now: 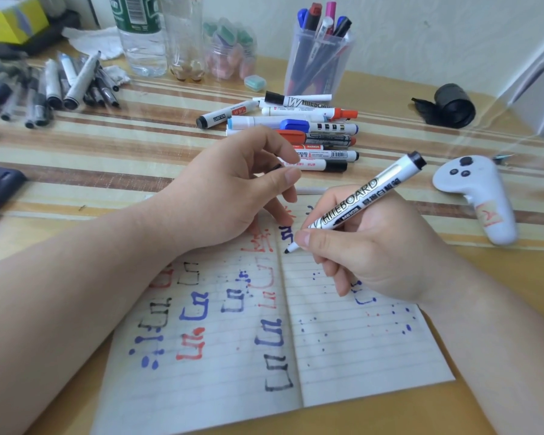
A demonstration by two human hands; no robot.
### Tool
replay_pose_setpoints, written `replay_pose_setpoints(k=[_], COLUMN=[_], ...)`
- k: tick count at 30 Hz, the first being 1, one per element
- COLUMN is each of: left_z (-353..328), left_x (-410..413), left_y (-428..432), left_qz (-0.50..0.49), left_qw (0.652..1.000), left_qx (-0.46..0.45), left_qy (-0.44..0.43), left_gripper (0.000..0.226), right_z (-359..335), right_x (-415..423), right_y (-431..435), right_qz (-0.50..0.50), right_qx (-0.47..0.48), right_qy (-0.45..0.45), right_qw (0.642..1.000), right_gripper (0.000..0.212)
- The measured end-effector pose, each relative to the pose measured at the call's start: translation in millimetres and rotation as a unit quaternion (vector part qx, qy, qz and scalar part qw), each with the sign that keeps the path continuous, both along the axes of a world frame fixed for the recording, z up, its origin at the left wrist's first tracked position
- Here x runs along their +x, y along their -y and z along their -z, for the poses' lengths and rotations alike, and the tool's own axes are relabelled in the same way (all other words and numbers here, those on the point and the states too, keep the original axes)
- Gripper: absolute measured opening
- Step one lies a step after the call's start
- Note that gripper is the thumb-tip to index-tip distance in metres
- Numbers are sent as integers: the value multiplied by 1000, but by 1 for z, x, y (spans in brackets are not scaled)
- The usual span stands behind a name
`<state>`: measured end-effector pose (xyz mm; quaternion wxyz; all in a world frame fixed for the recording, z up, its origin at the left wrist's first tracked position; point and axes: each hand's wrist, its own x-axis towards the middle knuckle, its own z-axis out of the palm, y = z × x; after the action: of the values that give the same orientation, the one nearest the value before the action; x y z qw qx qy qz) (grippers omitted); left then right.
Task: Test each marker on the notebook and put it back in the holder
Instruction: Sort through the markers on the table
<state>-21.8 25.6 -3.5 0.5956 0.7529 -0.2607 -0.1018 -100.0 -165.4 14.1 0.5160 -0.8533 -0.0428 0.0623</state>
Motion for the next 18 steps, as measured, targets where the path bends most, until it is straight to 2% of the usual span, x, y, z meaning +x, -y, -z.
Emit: replay_pose_setpoints(k=[18], left_z=[0], left_x=[-2], left_y=[0], left_qz=[-5], left_qw=[1000], left_qx=[7], left_qy=[7], left_gripper=[8], right_z=[-1], right_x=[0], right_y=[3], right_qz=[39], right_qx=[-13], right_qy=[-5], right_qw=[999], right_gripper=[16])
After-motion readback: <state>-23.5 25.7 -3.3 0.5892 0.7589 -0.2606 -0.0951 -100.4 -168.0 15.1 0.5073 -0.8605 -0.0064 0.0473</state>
